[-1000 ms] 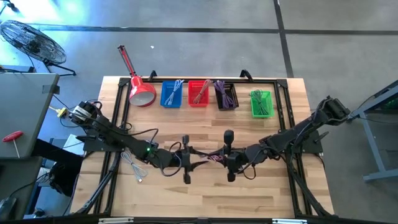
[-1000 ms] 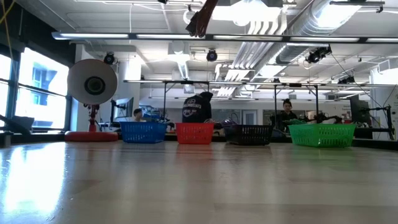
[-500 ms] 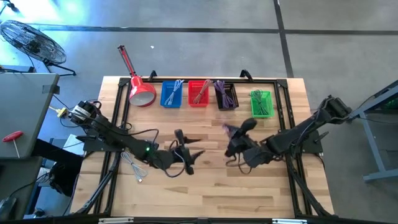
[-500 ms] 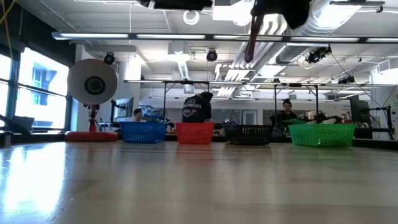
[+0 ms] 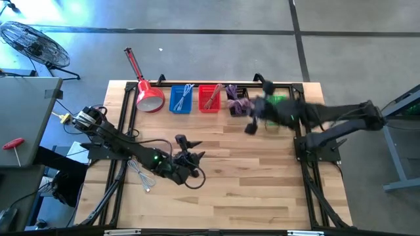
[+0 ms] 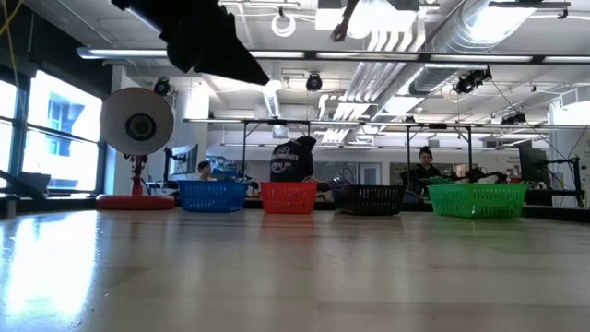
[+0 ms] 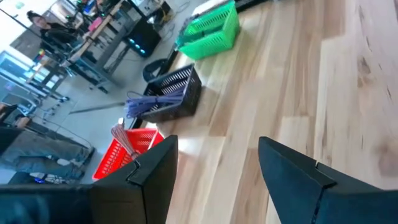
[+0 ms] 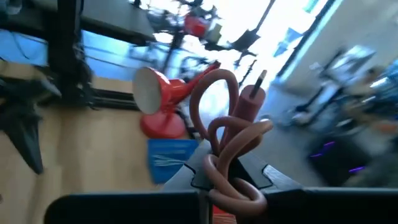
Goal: Pick & Place USB Port
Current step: Put the pink charger cable into the red bin
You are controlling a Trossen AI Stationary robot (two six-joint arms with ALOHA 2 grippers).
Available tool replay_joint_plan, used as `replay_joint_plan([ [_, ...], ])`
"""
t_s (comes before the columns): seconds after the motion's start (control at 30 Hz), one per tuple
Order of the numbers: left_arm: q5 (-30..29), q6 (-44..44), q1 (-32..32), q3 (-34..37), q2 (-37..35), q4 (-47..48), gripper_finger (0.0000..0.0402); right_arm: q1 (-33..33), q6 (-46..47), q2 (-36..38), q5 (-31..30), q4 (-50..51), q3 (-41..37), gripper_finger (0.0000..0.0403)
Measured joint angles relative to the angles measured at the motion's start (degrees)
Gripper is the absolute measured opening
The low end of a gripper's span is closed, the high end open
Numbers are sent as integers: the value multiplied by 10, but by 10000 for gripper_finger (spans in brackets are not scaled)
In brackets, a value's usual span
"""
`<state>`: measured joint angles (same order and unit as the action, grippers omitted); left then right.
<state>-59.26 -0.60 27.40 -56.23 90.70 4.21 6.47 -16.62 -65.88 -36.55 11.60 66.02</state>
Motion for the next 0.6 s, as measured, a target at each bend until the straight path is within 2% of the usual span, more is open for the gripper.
replay_joint_plan([
  [0.17,6,-21,0,0,0,28,216,-149,63,-50,212,43,69,17],
  [0.27,7,-32,0,0,0,38,216,-215,96,-100,307,66,113,17],
  [0.37,8,-32,0,0,0,37,216,-260,118,-161,356,103,163,17],
  [0.6,22,-58,0,0,0,68,216,-309,137,-294,406,152,237,17],
])
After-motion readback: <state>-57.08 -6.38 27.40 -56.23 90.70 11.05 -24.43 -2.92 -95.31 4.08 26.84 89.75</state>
